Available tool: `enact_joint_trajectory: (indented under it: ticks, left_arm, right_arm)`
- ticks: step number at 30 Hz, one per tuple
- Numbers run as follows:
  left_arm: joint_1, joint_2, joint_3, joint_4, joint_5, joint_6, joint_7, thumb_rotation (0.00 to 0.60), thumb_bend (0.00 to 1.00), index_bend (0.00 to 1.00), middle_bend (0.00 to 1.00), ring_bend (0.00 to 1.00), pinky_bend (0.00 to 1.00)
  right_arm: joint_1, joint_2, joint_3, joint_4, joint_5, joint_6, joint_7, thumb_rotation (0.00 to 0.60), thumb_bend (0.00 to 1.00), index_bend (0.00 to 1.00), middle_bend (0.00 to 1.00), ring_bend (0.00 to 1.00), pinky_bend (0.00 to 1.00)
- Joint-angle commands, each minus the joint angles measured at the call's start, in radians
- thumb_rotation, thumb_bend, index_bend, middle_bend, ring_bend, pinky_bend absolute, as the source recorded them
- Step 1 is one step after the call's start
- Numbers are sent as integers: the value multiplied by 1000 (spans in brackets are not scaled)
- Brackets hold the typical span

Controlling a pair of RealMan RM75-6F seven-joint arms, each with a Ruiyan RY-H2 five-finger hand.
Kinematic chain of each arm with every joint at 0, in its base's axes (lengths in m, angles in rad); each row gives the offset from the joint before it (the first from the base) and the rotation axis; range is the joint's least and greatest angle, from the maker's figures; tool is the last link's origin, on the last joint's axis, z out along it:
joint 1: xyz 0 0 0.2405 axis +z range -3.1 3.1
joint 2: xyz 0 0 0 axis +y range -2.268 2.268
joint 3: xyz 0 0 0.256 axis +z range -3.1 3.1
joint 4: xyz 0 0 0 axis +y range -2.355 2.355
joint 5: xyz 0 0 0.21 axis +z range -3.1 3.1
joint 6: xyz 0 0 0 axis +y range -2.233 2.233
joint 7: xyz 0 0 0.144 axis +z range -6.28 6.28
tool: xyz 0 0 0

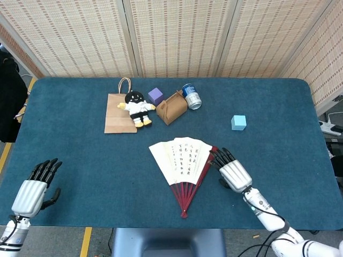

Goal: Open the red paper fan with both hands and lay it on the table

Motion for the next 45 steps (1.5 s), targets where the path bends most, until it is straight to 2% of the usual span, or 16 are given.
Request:
enact_joint_trajectory:
  ticks: [1, 9, 19, 28, 30, 32, 35, 40, 45]
  left_arm:
    - [2, -1, -1, 0, -7, -2, 2, 600, 444, 0, 0, 0, 92]
    - [3, 1, -2, -2, -13, -5, 6, 600, 444, 0, 0, 0, 92]
    - [1, -11, -8, 10, -24, -10, 32, 600, 445, 3, 0, 0, 92]
    - [-2, -11, -9, 14, -24, -13, 33, 600, 446, 47, 0, 0, 92]
    - [-2, -10, -10, 12, -26, -13, 32, 600, 445, 47, 0, 0, 92]
    - [-2, -9, -10, 11, -28, -16, 30, 600, 445, 47, 0, 0, 92]
    - [-2, -8, -10, 14, -30, -16, 26, 600, 445, 46, 0, 0, 92]
    - [-4, -7, -6, 12, -8, -3, -17, 600, 448, 68, 0, 0, 92]
    - [-24, -25, 2, 62, 0, -38, -131, 600, 463, 216, 0, 0, 92]
  right_arm:
    - [20, -74, -6, 84, -10, 29, 57, 600, 222, 310, 0, 0, 0]
    - [55, -199, -8, 241, -6, 40, 104, 600, 222, 342, 0, 0, 0]
    - [90, -311, -10, 384, 5, 55, 177, 600, 232, 399, 5, 0, 0]
    - [112, -384, -8, 477, 16, 72, 211, 600, 308, 497, 52, 0, 0]
    - [116, -393, -6, 488, 15, 91, 220, 600, 389, 520, 68, 0, 0]
    - [117, -395, -6, 490, 10, 115, 238, 600, 544, 544, 91, 0, 0]
    - [121, -380, -1, 473, 4, 153, 254, 600, 635, 558, 99, 0, 0]
    - [132, -323, 11, 385, -9, 212, 235, 600, 647, 592, 119, 0, 0]
    - [156, -241, 42, 230, -8, 225, 161, 600, 654, 608, 119, 0, 0]
